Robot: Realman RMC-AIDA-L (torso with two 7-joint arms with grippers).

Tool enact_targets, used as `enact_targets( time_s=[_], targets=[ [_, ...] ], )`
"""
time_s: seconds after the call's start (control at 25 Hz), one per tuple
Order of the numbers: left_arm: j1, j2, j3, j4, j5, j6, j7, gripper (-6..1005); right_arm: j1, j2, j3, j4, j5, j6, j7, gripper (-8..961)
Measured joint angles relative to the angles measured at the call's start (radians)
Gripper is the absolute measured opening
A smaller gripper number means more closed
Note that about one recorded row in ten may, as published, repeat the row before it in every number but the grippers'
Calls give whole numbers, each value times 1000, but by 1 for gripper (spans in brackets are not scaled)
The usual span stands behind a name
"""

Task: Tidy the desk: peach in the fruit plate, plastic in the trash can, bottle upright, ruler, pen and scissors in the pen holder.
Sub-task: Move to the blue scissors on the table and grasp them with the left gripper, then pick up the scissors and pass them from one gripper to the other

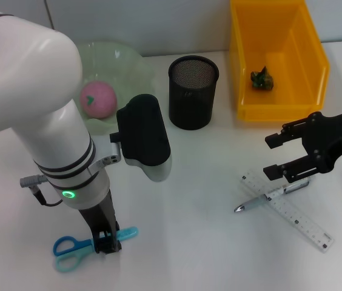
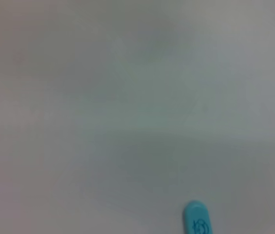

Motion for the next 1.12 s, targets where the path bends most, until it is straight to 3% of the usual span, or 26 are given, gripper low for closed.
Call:
enact_targets(
  time_s=[0.2, 0.8, 1.0, 1.04, 1.12],
  targets=[
    [0, 0, 1, 0, 1, 0, 0, 312, 0, 0, 0, 0, 0, 0, 2, 752],
    [1, 0, 16, 30, 7, 10, -7, 217, 4, -2, 8, -1, 1, -7, 8, 753],
    [29, 6, -80, 146, 15, 74, 0, 213, 4, -7, 9, -3, 1, -9, 10, 752],
    [54, 8, -172, 217, 13, 106, 19, 213, 2, -9, 10, -3, 1, -9, 11, 752],
    [71, 7, -240, 253, 1, 118, 35, 213, 0, -10, 11, -3, 1, -9, 11, 752]
  ],
)
